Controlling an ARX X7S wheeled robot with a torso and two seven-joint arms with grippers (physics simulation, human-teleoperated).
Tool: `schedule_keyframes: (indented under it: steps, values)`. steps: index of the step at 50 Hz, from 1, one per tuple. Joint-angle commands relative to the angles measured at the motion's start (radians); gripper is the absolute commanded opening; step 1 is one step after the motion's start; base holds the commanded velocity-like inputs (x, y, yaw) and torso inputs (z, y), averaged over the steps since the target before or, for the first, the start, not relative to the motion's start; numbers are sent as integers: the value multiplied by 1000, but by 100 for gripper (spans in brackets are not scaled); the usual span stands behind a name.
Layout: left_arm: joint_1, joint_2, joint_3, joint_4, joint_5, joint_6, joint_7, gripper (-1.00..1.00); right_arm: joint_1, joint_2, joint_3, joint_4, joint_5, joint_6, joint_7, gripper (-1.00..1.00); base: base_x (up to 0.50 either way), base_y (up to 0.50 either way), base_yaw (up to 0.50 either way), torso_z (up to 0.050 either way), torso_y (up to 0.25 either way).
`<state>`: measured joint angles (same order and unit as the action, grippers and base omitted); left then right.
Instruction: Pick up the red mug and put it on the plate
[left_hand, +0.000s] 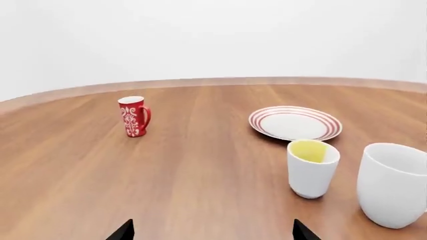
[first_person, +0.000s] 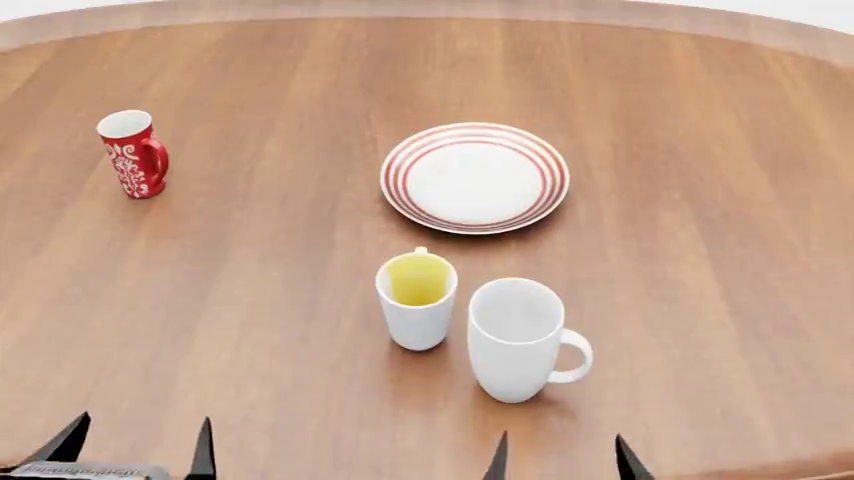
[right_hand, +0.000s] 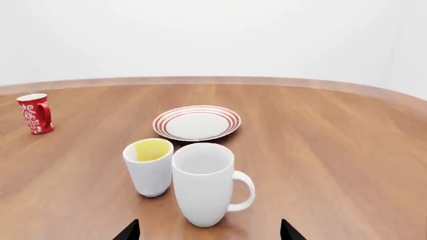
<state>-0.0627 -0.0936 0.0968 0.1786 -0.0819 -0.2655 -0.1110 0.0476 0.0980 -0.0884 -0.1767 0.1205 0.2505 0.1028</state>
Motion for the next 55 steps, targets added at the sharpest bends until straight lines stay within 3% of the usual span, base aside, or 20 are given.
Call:
schedule_keyframes:
  steps: [1,8,24,36,55]
  values:
    - [-106,-13,-5,225,-13,-327,5,100,93,16,30,-232,54,329,13,100,0,0,0,0,0]
    - [-148,-28,-2,302,-23,-412,-3,100,145,27,59,-322,87,434,37,100,0,0,0,0,0]
    - [-144,-39,2,299,-38,-386,-16,100,158,37,58,-318,98,439,59,100,0,0,0,0,0]
    - [-144,-49,0,304,-49,-385,-27,100,260,43,191,-251,116,444,134,100,0,0,0,0,0]
    - [-143,-60,0,309,-66,-386,-43,100,285,55,239,-233,140,442,157,100,0,0,0,0,0]
